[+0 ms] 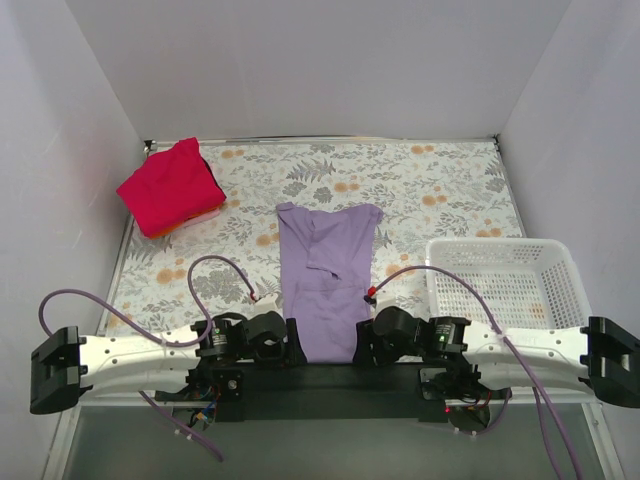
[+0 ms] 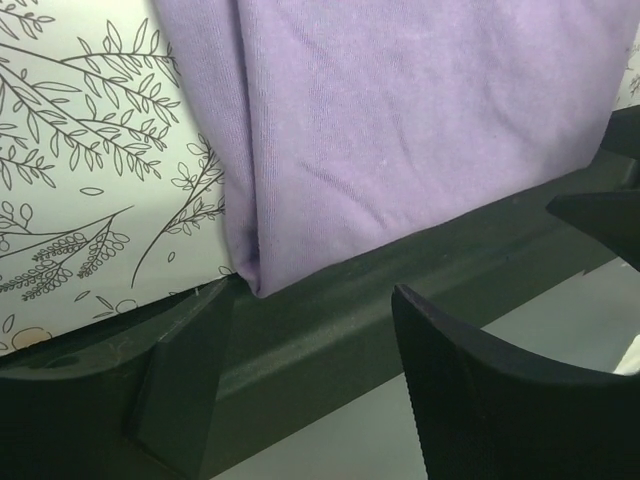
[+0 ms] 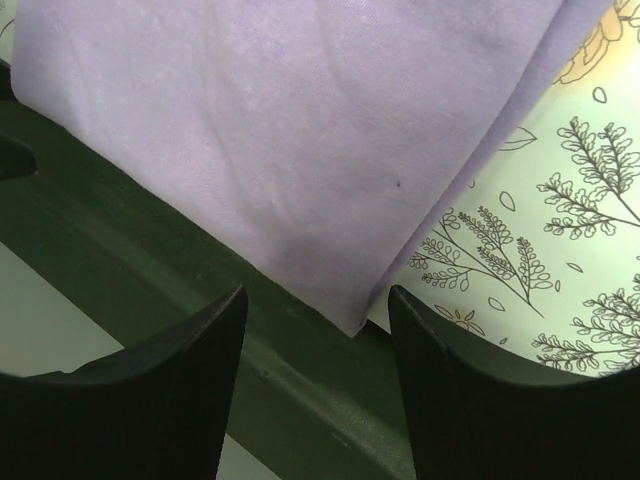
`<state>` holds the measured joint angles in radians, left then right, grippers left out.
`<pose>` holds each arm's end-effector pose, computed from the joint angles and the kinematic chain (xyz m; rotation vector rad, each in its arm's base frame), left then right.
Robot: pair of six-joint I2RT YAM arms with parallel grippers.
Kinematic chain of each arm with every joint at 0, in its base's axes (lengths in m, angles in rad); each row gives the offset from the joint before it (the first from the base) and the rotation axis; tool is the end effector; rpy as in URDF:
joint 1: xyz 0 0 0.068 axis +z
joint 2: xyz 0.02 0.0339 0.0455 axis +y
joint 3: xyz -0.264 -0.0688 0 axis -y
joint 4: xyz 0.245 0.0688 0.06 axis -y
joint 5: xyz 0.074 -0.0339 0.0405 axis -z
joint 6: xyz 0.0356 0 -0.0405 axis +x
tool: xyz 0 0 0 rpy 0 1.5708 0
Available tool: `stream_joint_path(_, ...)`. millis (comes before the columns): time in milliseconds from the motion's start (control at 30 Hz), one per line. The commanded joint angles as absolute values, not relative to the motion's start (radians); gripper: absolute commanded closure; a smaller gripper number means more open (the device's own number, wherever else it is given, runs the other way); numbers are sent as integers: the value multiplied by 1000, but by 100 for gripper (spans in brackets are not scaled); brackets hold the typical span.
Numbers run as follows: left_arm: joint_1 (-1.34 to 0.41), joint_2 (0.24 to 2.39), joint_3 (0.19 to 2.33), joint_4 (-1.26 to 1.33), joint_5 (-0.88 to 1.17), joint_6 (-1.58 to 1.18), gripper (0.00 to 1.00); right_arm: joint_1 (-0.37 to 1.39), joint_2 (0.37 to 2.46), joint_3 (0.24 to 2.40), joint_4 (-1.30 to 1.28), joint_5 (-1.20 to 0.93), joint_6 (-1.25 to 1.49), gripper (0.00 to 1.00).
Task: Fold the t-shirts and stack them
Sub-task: Fold the tshirt
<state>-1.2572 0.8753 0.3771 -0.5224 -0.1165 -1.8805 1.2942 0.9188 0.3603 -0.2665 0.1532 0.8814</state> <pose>0.0508 -0.1432 0.1586 -0.9393 2.7592 -0.8222 0.0526 0.1654 0.1642 -0.4480 2.5137 0.7932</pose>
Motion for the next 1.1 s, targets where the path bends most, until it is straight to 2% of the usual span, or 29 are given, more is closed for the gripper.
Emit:
stream_joint_path(0,-1267,864,357,-486,-130,-1913,41,1307,927,344,-227,161,910,49)
stream_joint_path(67,-1267,858,342,-468,-132,-1917,47,1308,930,341,-226,161,913,51)
stream_joint_path(367,-1267,890,313,-407,-158,-1924,55,1310,943,336,-209,187,913,59)
stream_joint_path(500,-1267,881,304,-400,-175,-1925,65,1310,959,334,-207,195,911,61)
stream_joint_path(567,-1267,882,301,-399,-176,-1928,74,1310,968,334,-203,196,911,62)
stream_joint_path(667,-1267,882,295,-396,-178,-1933,87,1310,974,331,-198,207,908,68)
stream_joint_path(767,-1267,882,290,-388,-183,-1933,94,1310,982,334,-195,218,899,76)
stream_joint_path(900,-1267,881,287,-367,-204,-1907,100,1312,983,345,-195,236,888,99)
stream_joint_path(1067,-1267,865,317,-350,-271,-1879,100,1310,963,380,-213,316,858,99)
